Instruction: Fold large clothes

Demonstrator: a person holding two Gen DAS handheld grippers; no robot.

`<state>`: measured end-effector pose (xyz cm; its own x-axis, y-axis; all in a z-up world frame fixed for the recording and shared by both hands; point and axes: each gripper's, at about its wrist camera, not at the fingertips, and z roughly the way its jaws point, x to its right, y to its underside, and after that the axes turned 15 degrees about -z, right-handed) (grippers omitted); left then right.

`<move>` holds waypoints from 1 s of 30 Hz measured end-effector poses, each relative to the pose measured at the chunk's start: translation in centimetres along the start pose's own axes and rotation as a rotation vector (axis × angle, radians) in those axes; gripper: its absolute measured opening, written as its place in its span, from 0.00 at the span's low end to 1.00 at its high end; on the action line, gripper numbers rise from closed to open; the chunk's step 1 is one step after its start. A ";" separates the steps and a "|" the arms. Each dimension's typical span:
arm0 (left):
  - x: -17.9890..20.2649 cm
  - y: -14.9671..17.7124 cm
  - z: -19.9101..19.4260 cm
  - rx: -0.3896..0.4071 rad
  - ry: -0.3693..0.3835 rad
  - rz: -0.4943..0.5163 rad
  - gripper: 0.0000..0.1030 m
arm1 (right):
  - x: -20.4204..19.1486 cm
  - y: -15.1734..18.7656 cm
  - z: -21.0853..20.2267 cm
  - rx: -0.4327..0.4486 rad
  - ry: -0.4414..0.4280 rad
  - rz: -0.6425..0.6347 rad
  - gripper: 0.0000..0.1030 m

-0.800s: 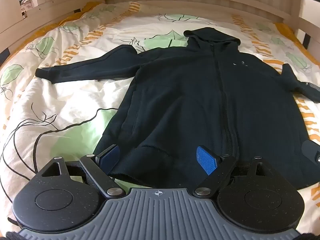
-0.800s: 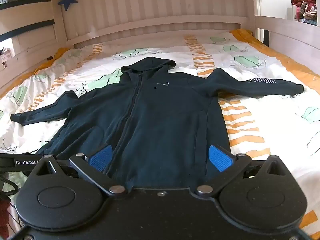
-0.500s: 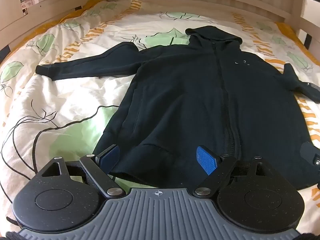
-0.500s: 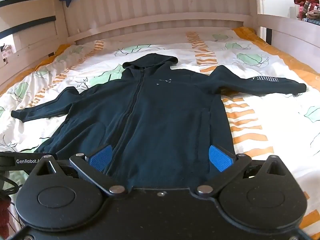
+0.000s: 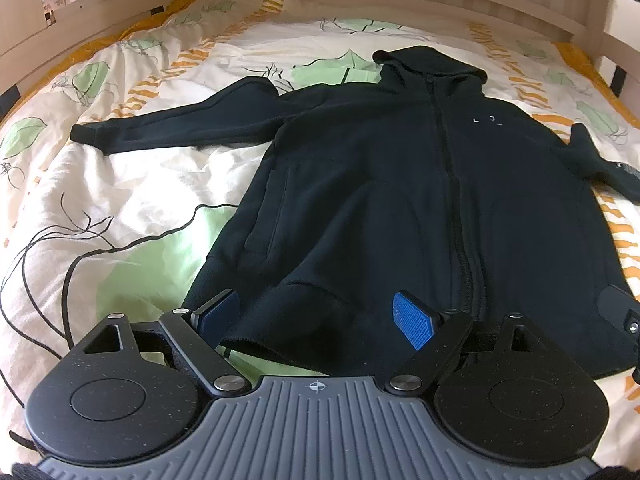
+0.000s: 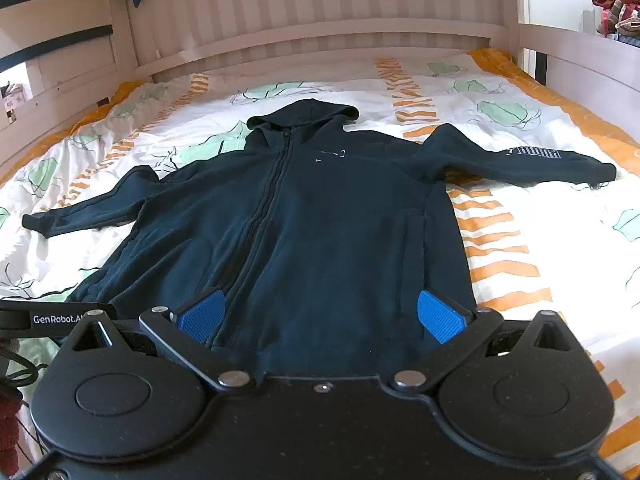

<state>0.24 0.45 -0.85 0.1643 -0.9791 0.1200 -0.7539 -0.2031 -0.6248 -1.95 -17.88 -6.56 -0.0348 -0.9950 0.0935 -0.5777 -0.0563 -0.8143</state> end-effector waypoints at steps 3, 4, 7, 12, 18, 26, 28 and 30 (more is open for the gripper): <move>-0.1 -0.1 0.0 -0.004 0.000 -0.003 0.81 | 0.0 0.0 0.1 -0.003 0.000 0.000 0.99; 0.0 -0.1 0.1 -0.005 0.000 -0.004 0.81 | 0.0 0.0 0.2 -0.007 -0.001 0.000 0.99; 0.0 -0.1 0.1 -0.006 0.000 -0.004 0.81 | 0.0 0.0 0.2 -0.011 -0.003 0.001 0.99; 0.1 -0.2 0.2 -0.013 0.001 -0.003 0.81 | -0.1 0.0 0.3 -0.015 -0.002 0.000 0.99; 0.1 -0.1 0.2 -0.017 0.002 -0.005 0.81 | -0.1 0.0 0.5 -0.021 -0.004 0.002 0.99; 0.1 0.0 0.5 -0.020 0.001 -0.011 0.81 | -0.1 0.1 0.8 -0.030 -0.010 0.006 0.99; 0.1 -0.1 0.6 -0.021 0.001 -0.014 0.81 | -0.2 0.2 1.0 -0.034 -0.011 0.008 0.99; -0.1 -0.1 0.7 -0.025 0.002 -0.019 0.81 | -0.2 0.2 1.2 -0.043 -0.014 0.007 0.99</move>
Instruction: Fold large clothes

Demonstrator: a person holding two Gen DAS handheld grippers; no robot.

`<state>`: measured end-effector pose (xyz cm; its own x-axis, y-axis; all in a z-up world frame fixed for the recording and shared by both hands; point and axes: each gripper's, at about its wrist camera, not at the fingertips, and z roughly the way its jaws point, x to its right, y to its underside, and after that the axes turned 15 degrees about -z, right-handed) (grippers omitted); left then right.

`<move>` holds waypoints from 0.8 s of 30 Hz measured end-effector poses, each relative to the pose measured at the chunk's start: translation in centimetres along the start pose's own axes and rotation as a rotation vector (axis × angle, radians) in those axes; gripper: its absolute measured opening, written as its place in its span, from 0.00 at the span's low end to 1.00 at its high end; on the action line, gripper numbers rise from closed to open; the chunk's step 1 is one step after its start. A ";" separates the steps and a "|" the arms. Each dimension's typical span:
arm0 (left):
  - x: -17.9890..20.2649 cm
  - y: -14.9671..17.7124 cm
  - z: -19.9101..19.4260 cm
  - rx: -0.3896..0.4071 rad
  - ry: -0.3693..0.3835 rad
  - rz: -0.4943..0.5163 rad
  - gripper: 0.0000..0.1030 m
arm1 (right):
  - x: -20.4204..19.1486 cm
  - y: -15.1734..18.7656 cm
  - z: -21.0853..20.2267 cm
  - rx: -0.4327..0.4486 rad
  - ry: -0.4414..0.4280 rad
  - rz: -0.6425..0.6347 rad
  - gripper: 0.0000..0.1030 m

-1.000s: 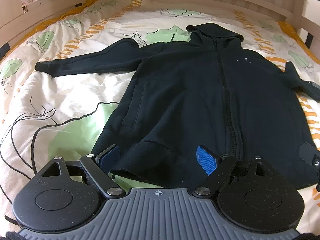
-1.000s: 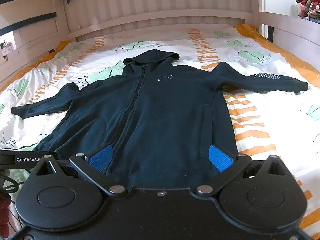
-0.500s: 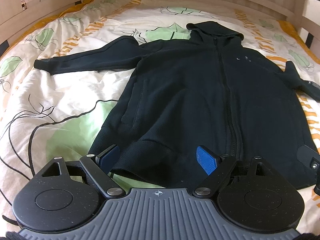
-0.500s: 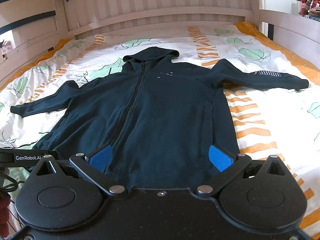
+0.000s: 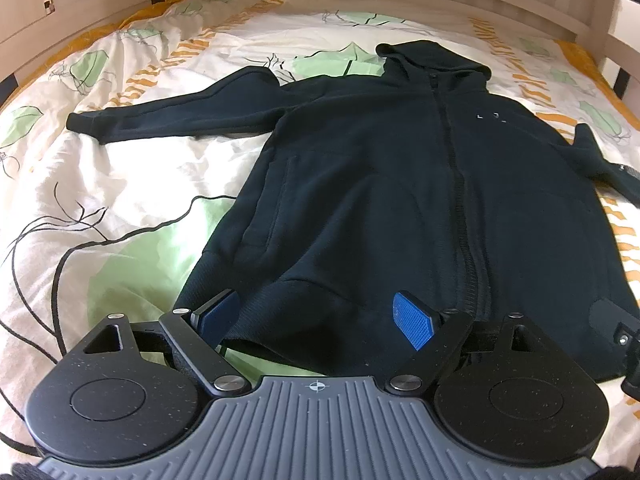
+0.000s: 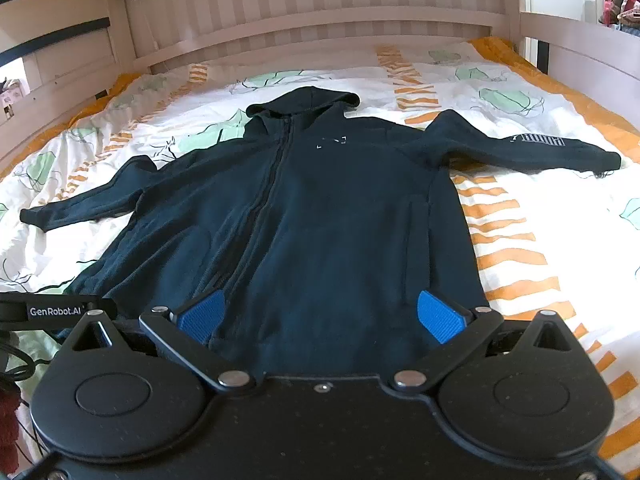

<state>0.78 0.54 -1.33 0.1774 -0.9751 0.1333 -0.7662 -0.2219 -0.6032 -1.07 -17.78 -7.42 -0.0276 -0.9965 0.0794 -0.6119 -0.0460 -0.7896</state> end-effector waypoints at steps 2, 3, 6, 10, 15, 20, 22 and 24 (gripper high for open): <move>0.0 -0.1 0.2 -0.006 0.000 -0.001 0.81 | 0.0 0.0 0.2 -0.006 -0.003 0.000 0.99; 0.0 0.0 0.3 -0.008 0.000 0.000 0.81 | 0.0 -0.1 0.3 -0.008 -0.004 0.000 0.99; 0.1 -0.1 0.6 -0.014 -0.002 0.005 0.81 | -0.1 -0.1 0.5 -0.013 -0.005 0.002 0.99; 0.3 -0.1 1.0 -0.019 0.002 0.015 0.81 | -0.1 0.0 1.0 -0.024 -0.008 0.005 0.99; 0.6 -0.3 1.4 -0.014 0.002 0.034 0.81 | -0.1 -0.1 1.7 -0.038 -0.015 0.016 0.99; 0.9 -0.7 1.8 -0.008 0.007 0.048 0.81 | 0.0 -0.3 2.4 -0.046 -0.019 0.019 0.99; 1.0 -1.0 1.9 -0.001 0.009 0.052 0.81 | 0.0 -0.4 2.7 -0.049 -0.020 0.022 0.99; 1.2 -1.3 2.0 0.005 0.010 0.054 0.81 | 0.0 -0.5 2.9 -0.049 -0.020 0.023 0.99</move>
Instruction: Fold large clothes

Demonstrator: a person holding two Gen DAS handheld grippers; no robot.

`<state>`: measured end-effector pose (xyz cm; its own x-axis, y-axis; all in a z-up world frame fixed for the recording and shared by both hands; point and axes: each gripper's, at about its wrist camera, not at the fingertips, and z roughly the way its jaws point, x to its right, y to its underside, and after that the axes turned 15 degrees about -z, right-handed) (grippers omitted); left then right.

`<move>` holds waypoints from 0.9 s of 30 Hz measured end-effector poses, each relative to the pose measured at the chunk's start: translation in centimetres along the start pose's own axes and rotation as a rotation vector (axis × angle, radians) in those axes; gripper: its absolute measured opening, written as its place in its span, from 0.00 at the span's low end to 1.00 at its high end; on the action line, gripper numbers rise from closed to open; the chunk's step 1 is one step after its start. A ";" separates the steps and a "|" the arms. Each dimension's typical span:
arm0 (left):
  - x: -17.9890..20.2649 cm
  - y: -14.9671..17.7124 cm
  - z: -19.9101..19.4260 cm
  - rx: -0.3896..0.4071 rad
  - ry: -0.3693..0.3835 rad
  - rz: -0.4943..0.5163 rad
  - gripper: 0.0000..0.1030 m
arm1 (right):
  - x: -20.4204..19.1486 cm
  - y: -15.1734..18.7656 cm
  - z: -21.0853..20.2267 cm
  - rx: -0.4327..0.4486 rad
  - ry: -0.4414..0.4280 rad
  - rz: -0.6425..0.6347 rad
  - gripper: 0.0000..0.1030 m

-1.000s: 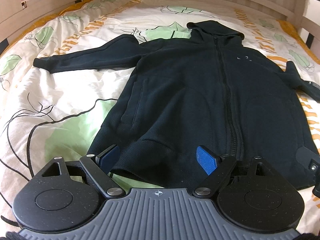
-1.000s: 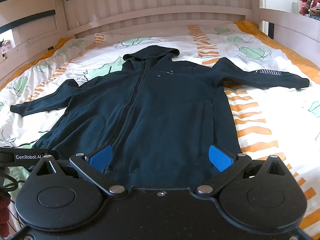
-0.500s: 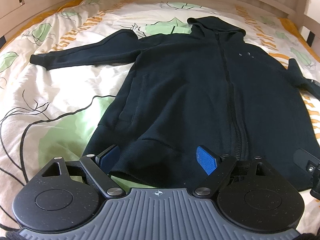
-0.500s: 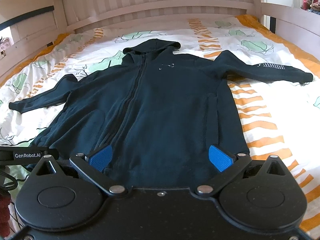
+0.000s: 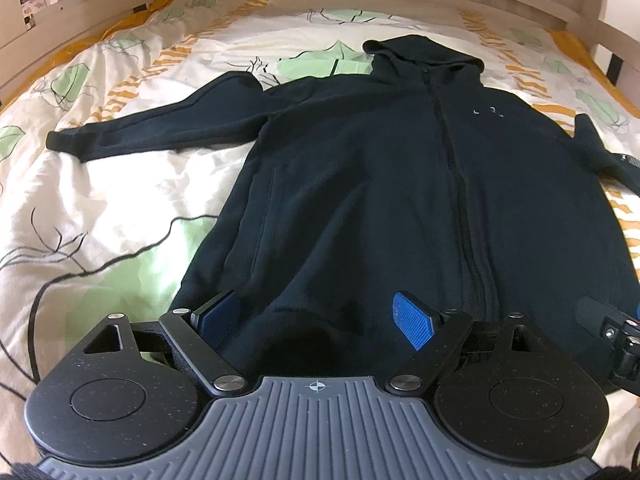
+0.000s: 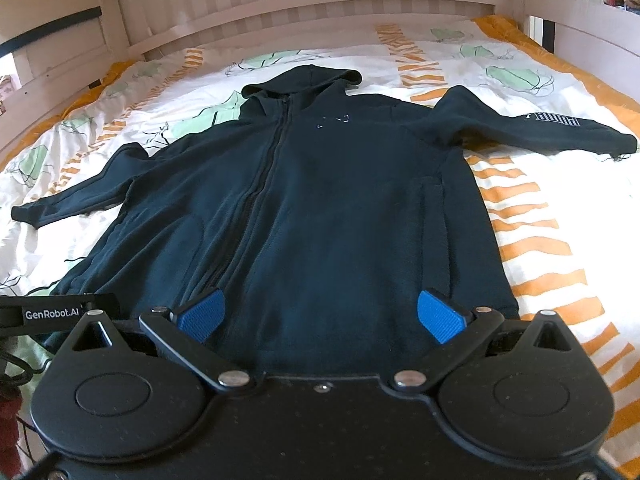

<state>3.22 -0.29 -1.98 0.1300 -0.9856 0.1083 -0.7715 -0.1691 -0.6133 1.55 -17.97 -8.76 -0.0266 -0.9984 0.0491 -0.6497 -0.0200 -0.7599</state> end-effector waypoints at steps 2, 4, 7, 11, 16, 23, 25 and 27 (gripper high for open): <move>0.0 -0.4 0.1 0.006 0.006 0.000 0.81 | 0.0 -0.2 0.2 0.000 0.000 0.001 0.99; 0.0 -0.8 0.2 0.012 0.010 0.000 0.81 | 0.1 -0.5 0.3 0.006 0.000 0.002 0.99; 0.0 -1.5 0.4 0.026 0.016 0.000 0.81 | 0.3 -1.0 0.4 0.020 0.002 0.002 0.99; 0.0 -2.9 0.7 0.058 0.021 0.007 0.81 | 0.7 -2.2 0.4 0.059 0.007 0.006 0.99; -0.4 -4.9 1.0 0.115 0.008 0.007 0.81 | 1.2 -3.9 0.3 0.128 0.015 0.010 0.99; -2.7 -8.7 2.9 0.151 -0.015 -0.012 0.81 | 1.3 -6.4 1.8 0.164 -0.009 0.002 0.99; -3.7 -9.9 3.7 0.159 -0.026 -0.022 0.81 | 1.3 -6.9 2.5 0.161 -0.023 0.008 0.99; -4.9 -11.1 4.6 0.159 -0.035 -0.037 0.81 | 1.3 -7.2 3.3 0.151 -0.047 0.023 0.99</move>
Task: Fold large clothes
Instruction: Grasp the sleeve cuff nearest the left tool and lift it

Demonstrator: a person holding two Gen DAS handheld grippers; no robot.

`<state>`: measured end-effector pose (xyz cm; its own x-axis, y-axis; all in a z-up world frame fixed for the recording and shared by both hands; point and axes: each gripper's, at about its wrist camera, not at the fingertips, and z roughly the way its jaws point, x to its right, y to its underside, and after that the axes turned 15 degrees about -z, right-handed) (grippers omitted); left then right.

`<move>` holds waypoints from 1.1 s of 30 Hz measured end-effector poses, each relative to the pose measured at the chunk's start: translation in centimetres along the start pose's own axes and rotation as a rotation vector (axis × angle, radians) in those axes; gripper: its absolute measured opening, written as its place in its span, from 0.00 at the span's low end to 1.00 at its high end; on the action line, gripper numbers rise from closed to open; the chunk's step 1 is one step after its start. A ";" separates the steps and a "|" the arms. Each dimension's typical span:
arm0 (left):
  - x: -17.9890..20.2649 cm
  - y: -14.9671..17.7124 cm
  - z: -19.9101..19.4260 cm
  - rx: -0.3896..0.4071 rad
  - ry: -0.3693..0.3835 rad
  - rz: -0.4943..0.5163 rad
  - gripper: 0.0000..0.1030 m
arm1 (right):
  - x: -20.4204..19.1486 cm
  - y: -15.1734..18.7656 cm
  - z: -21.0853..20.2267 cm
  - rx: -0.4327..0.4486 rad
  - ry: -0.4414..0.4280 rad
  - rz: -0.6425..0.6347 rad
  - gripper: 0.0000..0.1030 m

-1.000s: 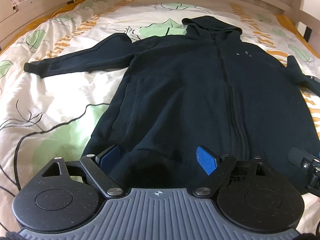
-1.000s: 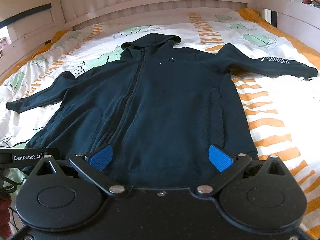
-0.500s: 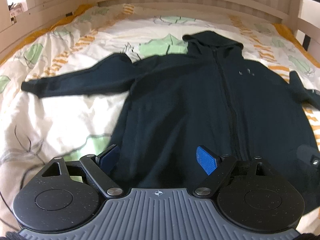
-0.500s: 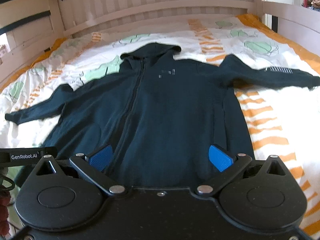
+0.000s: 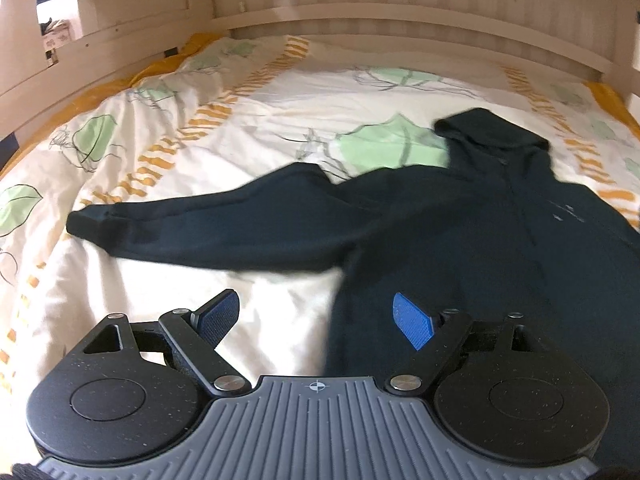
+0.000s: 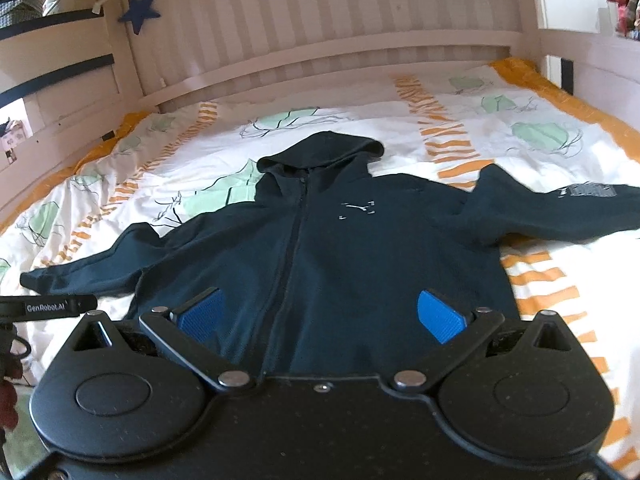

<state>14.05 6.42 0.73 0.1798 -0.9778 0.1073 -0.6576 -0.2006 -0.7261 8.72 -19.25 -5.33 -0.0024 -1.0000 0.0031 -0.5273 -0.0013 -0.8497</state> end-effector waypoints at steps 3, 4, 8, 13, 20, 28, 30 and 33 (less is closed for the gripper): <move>-1.8 -1.4 2.2 -0.022 -0.004 -0.032 0.82 | 0.1 -0.2 1.4 -0.024 -0.052 0.043 0.99; -2.5 -1.9 3.0 -0.035 -0.006 -0.048 0.82 | 0.2 -0.2 2.0 -0.033 -0.075 0.061 0.99; -5.9 -3.8 6.0 -0.069 -0.020 -0.121 0.81 | 0.0 -0.7 3.8 -0.052 -0.097 0.077 0.99; -10.7 -6.2 9.5 -0.097 -0.103 -0.221 0.81 | -1.0 -1.4 5.5 -0.058 -0.088 0.013 0.99; -16.2 -8.9 13.6 -0.113 -0.234 -0.292 0.81 | -2.8 -2.1 7.5 -0.087 -0.125 -0.047 0.99; -20.6 -11.0 17.1 -0.108 -0.276 -0.356 0.81 | -4.8 -2.3 8.9 -0.118 -0.173 -0.099 0.99; -20.9 -11.2 17.5 -0.094 -0.272 -0.362 0.81 | -5.2 -2.2 9.2 -0.129 -0.177 -0.106 0.99; -20.9 -11.3 17.9 -0.078 -0.276 -0.358 0.78 | -5.5 -1.8 9.6 -0.149 -0.184 -0.110 0.99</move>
<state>30.85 30.18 -5.47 0.5867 -0.7958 0.1498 -0.5697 -0.5372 -0.6220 17.88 -13.77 -8.89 0.2092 -0.9777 -0.0166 -0.6356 -0.1231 -0.7621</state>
